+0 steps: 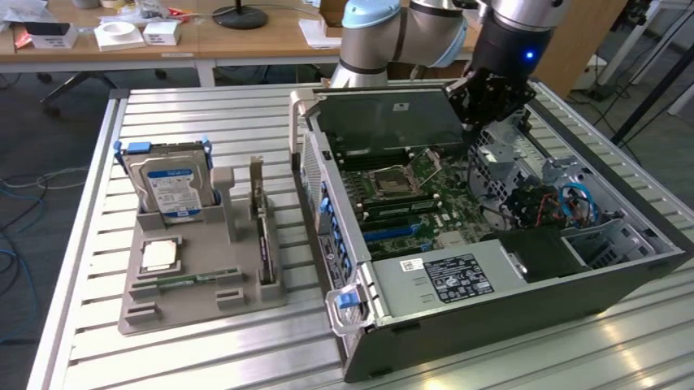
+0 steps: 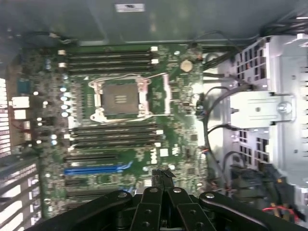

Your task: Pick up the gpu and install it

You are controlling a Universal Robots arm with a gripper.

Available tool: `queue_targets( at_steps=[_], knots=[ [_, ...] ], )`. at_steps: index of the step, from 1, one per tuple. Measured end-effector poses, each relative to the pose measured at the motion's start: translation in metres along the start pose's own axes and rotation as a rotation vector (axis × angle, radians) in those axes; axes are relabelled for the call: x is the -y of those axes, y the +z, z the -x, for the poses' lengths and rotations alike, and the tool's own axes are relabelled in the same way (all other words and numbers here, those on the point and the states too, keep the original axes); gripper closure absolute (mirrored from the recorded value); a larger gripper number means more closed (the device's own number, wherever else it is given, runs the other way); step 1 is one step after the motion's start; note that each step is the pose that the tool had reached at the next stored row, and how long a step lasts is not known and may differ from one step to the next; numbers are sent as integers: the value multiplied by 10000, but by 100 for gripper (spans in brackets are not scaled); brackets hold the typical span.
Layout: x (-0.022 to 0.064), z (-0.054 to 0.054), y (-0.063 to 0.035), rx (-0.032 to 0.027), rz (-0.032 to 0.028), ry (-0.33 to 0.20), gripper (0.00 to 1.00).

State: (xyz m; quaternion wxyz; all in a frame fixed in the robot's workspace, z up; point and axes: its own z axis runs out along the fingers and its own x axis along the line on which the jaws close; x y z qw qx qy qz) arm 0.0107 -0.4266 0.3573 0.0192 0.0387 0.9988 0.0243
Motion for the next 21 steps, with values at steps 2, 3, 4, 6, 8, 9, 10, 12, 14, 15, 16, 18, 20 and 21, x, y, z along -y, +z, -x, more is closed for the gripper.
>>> queue_targets(
  at_steps=[2,3,4,6,8,9,10,12,14,15,16,18,20,21],
  knots=[
    [-3,32,1,0,-1,0,90],
    [-3,32,2,0,0,0,90],
    [-3,31,1,0,0,1,90],
    [-3,31,1,0,0,1,90],
    [-3,31,2,-1,0,1,90],
    [-2,31,2,0,0,1,90],
    [-2,31,1,-1,0,1,90],
    [0,-1,0,1,0,3,90],
    [7,-87,-3,0,0,0,90],
    [10,-137,-5,0,1,2,90],
    [13,-181,-7,0,1,1,90],
    [21,-271,-11,0,0,2,90],
    [28,-360,-14,0,0,0,90],
    [31,-405,-16,0,0,2,90]
  ],
)
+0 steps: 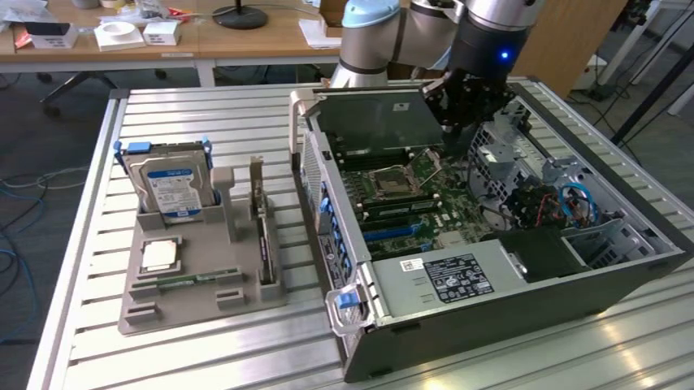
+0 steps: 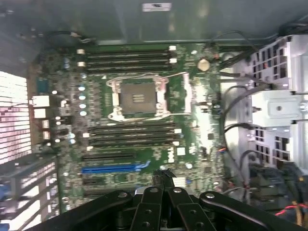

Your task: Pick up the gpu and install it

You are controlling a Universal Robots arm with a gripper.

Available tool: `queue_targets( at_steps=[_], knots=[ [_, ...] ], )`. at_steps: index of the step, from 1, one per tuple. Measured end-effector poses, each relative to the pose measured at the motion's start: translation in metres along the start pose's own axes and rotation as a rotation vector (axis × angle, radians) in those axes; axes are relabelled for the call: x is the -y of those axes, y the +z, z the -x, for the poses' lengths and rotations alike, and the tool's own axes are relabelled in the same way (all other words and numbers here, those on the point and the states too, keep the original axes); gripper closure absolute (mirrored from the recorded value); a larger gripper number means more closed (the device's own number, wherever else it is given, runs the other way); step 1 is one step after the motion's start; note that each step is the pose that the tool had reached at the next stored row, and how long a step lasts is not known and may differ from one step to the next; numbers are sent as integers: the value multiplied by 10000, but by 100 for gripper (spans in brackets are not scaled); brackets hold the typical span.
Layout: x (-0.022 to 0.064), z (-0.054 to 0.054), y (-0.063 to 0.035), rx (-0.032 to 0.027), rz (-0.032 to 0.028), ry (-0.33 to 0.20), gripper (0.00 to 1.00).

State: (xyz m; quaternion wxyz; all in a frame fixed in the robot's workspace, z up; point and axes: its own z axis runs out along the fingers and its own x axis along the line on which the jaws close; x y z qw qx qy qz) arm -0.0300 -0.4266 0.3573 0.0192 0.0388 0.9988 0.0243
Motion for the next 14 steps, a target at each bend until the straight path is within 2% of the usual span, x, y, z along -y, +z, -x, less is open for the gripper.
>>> queue_targets(
  at_steps=[9,14],
  knots=[
    [31,-403,-14,0,1,-1,90],
    [31,-412,-14,0,0,-1,90]
  ],
)
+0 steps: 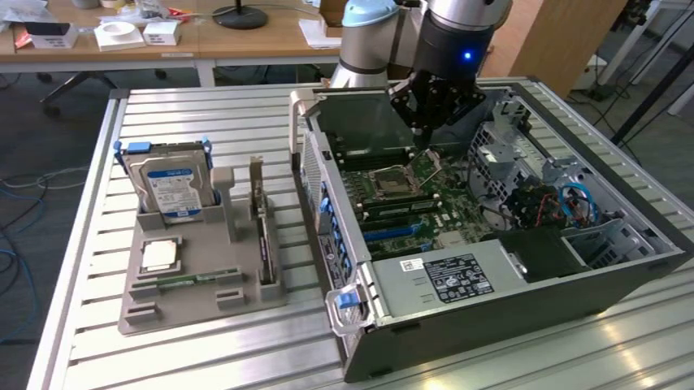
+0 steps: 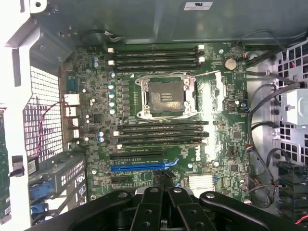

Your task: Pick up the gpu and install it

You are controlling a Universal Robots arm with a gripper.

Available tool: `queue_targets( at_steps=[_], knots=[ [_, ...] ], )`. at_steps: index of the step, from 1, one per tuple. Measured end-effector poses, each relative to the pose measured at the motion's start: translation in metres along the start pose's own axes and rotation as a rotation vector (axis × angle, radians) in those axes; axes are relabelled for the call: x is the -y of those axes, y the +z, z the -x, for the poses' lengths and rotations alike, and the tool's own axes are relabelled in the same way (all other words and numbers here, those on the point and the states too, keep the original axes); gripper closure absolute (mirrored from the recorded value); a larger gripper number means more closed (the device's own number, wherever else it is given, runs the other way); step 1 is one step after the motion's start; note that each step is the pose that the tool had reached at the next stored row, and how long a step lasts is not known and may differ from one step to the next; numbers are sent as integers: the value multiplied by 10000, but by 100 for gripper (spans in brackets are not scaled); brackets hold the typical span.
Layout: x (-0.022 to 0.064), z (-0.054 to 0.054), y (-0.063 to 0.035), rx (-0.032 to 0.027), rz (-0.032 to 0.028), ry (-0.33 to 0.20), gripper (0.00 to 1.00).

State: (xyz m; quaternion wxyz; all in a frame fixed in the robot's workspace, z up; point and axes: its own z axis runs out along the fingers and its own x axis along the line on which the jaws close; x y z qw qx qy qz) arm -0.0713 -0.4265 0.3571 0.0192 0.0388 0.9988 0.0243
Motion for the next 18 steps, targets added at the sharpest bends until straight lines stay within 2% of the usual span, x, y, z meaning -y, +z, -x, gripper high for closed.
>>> queue_targets(
  at_steps=[3,5,8,18],
  knots=[
    [0,0,0,-1,0,0,90],
    [-2,37,1,-69,9,3,90],
    [-12,166,7,-103,35,5,90],
    [-52,616,31,-104,36,7,90]
  ],
)
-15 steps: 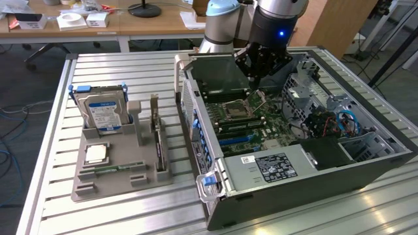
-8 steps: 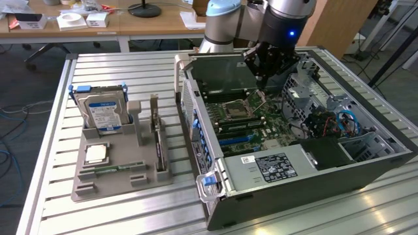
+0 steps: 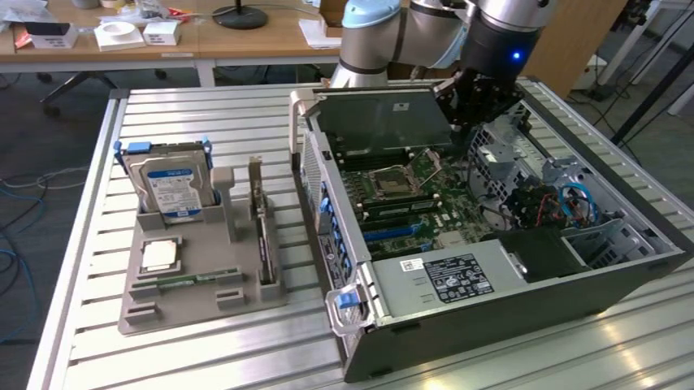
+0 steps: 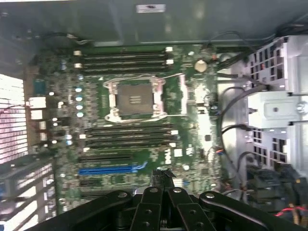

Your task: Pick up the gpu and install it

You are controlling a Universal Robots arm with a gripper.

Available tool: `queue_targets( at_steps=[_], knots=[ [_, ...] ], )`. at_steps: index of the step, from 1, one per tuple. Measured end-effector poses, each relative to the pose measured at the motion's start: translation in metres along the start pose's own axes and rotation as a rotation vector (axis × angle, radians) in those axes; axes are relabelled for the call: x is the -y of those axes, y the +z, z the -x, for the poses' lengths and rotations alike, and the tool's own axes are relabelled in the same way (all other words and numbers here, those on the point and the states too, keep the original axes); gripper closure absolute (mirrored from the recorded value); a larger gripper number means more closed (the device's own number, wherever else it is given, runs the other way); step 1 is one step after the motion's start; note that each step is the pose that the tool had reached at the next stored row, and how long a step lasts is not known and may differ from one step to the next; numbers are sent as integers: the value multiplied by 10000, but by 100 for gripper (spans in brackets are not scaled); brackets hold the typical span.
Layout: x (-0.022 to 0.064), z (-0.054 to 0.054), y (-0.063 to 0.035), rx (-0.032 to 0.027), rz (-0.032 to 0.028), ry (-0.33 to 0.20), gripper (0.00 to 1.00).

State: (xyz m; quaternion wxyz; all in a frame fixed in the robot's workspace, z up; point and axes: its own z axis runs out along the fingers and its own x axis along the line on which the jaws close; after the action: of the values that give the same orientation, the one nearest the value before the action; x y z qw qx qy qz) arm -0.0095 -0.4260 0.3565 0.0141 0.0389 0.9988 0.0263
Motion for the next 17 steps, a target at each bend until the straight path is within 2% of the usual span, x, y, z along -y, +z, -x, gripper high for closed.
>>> queue_targets(
  at_steps=[3,10,17],
  knots=[
    [-17,110,10,1,-10,3,90],
    [-5,112,8,0,-15,4,90],
    [202,128,-1,2,-27,4,90]
  ],
)
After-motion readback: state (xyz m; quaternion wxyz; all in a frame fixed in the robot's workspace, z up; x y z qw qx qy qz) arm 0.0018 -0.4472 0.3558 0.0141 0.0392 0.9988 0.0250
